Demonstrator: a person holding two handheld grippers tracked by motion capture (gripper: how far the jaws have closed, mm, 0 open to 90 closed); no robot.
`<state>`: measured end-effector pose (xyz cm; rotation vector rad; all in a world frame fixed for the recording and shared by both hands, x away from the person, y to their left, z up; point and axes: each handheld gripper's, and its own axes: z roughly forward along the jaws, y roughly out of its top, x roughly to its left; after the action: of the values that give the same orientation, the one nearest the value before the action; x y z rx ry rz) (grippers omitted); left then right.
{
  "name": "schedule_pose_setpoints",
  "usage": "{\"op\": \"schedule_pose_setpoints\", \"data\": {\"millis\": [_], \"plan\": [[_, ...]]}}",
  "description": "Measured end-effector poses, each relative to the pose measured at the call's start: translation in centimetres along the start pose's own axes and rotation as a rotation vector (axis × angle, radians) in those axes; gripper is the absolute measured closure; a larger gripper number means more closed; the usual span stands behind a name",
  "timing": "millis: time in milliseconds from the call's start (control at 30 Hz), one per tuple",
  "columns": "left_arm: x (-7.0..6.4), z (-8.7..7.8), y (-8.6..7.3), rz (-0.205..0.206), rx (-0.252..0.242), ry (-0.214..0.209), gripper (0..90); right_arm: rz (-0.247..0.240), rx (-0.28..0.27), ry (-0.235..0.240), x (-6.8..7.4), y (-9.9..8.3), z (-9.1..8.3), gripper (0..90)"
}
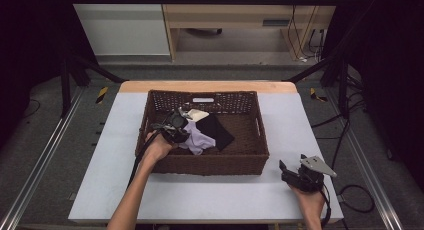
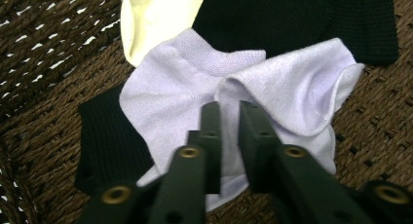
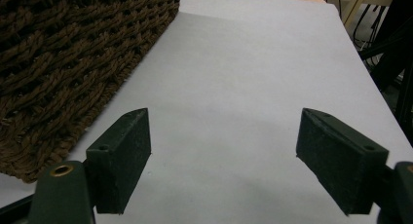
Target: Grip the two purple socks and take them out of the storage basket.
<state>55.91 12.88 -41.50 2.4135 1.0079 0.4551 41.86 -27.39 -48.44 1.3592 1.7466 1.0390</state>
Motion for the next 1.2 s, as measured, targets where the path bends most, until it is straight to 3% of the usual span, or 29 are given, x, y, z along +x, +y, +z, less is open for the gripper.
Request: {"op": "schedule_pose_setpoints", "data": {"millis": [33,200,333,500,667,700,800,833,1200], "plan": [[0.0,-0.1,0.0,0.005,-0.004,-0.002,86.9,-0.002,-0.002,0.000,0.0,0.0,0.0,20.6],[0.0,-0.6,0.0,0.011,-0.052,-0.016,87.7,0.002,0.002,0.000,0.0,0.0,0.0,20.9],[0.2,-1.3,-0.1,-0.001,-0.123,-0.019,88.0,0.000,-0.001,0.000,0.0,0.0,0.0,21.0],[1.0,-2.4,-0.3,-0.047,-0.218,-0.073,88.2,0.001,0.000,-0.005,0.1,0.0,0.0,21.0],[1.5,-3.2,-0.4,-0.077,-0.298,-0.098,88.3,-0.002,0.004,-0.004,0.1,0.0,0.0,21.0],[1.6,-3.6,-0.5,-0.080,-0.335,-0.097,88.3,-0.001,0.004,-0.005,0.1,0.0,0.0,21.0],[1.6,-4.1,-0.5,-0.072,-0.368,-0.088,88.4,-0.001,0.004,-0.006,0.1,0.0,0.0,21.0],[1.6,-4.7,-0.4,-0.070,-0.408,-0.074,88.4,0.001,0.007,-0.006,0.1,0.0,0.1,21.0],[1.3,-7.4,-0.2,-0.093,-0.537,-0.009,88.4,0.000,0.007,-0.009,0.1,0.0,0.1,21.2]]}}
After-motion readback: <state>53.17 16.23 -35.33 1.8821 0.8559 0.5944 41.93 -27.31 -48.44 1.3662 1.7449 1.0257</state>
